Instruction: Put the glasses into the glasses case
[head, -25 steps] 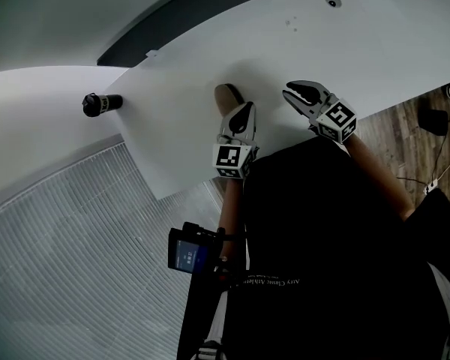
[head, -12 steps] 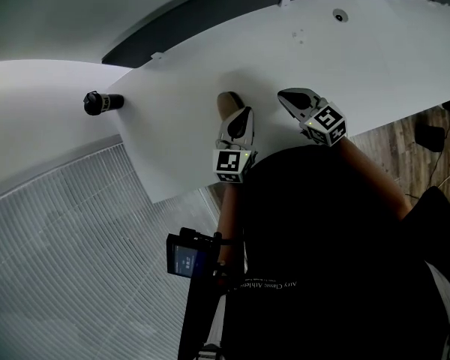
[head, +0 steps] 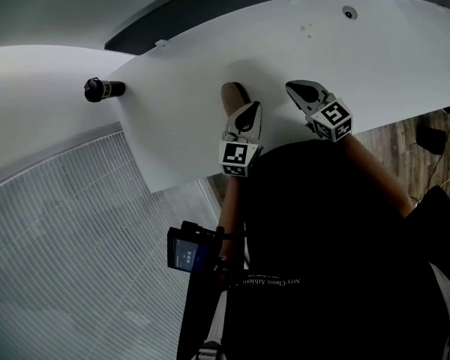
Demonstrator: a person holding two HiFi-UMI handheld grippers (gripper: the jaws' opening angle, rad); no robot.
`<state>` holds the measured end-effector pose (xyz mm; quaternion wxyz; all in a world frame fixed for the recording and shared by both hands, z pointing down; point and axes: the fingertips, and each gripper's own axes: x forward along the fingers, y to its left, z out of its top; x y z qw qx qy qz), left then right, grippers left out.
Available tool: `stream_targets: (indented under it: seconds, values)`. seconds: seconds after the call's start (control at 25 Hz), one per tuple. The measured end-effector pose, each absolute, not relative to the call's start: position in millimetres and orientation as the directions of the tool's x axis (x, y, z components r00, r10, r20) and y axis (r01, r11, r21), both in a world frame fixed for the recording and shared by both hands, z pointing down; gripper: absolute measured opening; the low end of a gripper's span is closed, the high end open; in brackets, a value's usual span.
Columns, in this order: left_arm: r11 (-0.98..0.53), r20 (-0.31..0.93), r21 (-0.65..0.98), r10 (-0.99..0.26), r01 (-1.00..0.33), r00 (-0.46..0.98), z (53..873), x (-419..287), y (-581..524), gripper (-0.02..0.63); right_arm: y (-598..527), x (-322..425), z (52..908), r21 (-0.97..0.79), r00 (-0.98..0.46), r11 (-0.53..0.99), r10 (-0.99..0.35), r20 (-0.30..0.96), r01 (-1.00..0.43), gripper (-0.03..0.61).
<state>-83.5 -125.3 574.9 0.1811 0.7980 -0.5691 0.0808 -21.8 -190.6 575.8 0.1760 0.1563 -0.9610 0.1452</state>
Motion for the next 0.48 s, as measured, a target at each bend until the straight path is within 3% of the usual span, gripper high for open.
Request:
stream_targets:
  seconds: [0.48]
  values:
    - [-0.306, 0.376, 0.241, -0.846, -0.921, 0.379, 590, -70, -119, 0.008, -200, -8, 579, -0.195, -0.856, 0.879, -0.337, 0.392, -0.435, 0.006]
